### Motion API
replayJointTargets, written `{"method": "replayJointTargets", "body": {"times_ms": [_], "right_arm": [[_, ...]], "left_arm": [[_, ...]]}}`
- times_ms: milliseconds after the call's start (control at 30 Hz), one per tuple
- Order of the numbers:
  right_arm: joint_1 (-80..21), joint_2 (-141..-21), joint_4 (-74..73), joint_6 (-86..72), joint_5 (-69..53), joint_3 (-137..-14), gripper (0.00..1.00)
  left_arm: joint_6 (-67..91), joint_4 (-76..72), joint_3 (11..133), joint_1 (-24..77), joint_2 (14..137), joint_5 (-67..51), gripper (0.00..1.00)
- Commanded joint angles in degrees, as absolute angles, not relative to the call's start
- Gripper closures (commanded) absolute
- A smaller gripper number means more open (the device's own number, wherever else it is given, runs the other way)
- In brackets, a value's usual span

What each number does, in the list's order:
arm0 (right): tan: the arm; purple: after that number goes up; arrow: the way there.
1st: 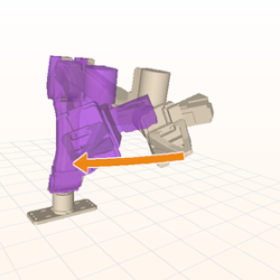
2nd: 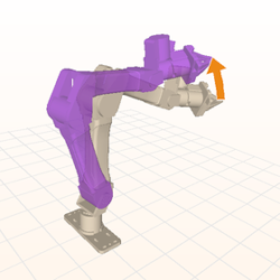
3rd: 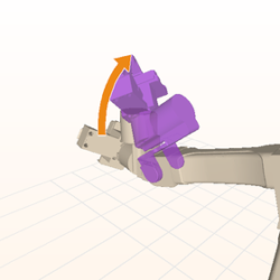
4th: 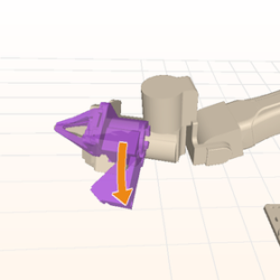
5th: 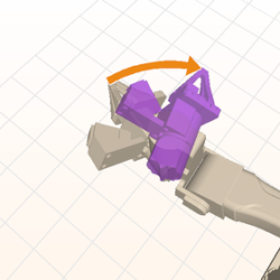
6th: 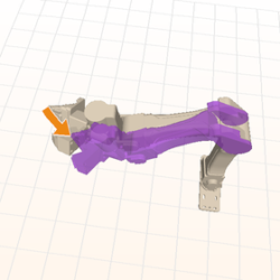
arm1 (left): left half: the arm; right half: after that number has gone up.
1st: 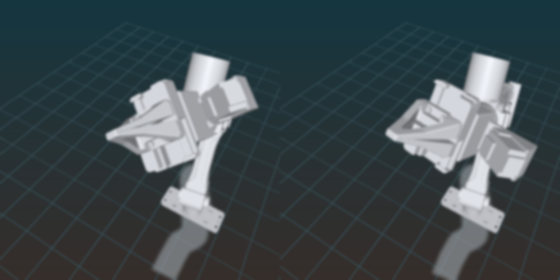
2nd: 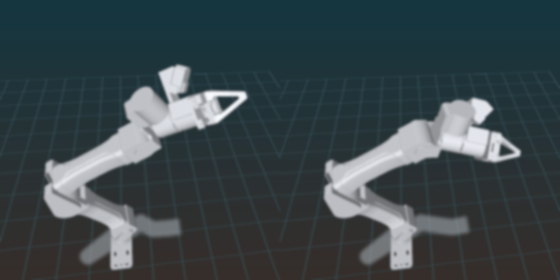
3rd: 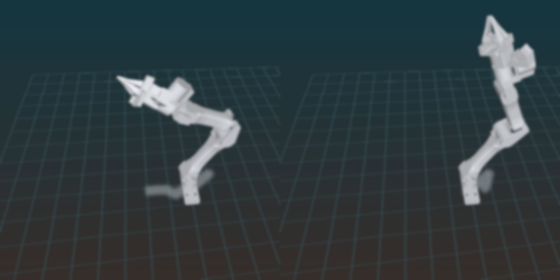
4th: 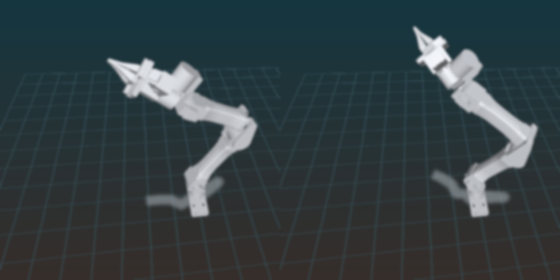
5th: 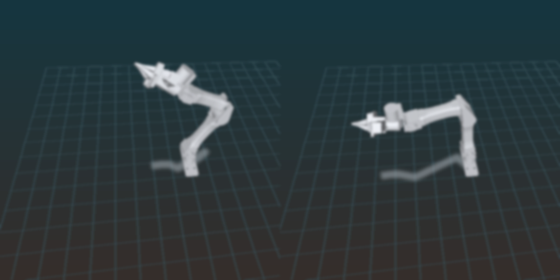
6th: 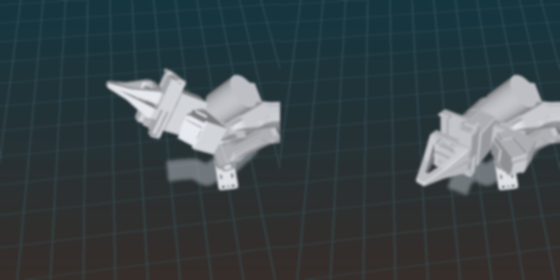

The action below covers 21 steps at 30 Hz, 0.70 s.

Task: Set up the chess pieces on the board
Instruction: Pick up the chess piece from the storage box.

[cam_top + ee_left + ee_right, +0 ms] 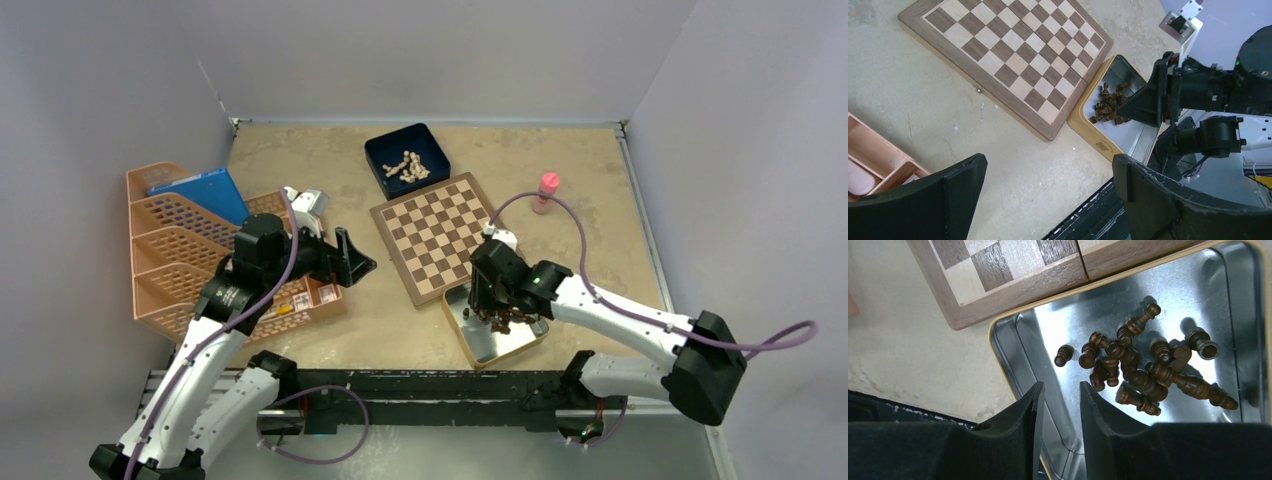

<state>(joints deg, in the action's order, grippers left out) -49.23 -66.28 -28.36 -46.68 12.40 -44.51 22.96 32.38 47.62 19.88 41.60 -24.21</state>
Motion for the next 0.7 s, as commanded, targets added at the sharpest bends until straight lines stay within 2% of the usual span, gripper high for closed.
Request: {"method": "replayJointTargets", "body": {"times_ms": [0, 100, 667], "right_arm": [[-50.81, -68.08, -27.85, -49.14, 16.78, -44.29, 0.67], [-50.95, -68.91, -26.99, -49.00, 17.42, -43.92, 0.69], [-51.19, -72.29, -26.10, -50.36, 19.85, -43.35, 0.71]], "left_arm": [[22.24, 31.55, 48.34, 19.41, 40.96, -23.78, 0.02], [22.24, 31.55, 48.34, 19.42, 40.91, -23.82, 0.02], [22.32, 31.38, 48.19, 19.42, 40.68, -24.09, 0.02]]}}
